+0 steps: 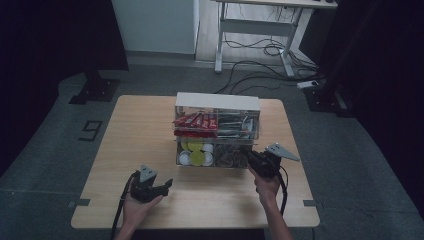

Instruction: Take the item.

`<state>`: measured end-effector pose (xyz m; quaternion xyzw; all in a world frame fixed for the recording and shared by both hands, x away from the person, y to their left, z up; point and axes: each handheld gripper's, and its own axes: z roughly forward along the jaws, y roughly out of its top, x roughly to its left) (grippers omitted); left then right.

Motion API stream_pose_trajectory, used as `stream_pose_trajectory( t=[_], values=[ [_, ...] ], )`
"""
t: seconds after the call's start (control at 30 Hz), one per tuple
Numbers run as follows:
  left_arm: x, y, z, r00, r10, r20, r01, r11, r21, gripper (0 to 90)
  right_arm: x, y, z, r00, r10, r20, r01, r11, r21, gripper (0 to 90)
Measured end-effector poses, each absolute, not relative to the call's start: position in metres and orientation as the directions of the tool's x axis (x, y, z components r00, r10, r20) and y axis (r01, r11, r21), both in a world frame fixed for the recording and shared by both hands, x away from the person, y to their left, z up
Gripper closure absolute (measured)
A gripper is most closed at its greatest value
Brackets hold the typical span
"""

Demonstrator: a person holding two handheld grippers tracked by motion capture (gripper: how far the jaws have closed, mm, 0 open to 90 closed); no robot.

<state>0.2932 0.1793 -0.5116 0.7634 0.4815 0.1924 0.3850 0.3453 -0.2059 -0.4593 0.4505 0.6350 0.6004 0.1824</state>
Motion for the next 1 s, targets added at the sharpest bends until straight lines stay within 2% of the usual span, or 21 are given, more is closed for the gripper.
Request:
stream_pose_trajectory(
  t=[1.0],
  values=[
    [0.313, 0.118, -0.486, 0.457, 0.886, -0.085, 0.542, -0.201, 0.816, 32.1, 0.344, -0.209, -0.458, -0.534, 0.79, 0.3, 0.339, -0.125, 0.932, 87.6]
  ],
)
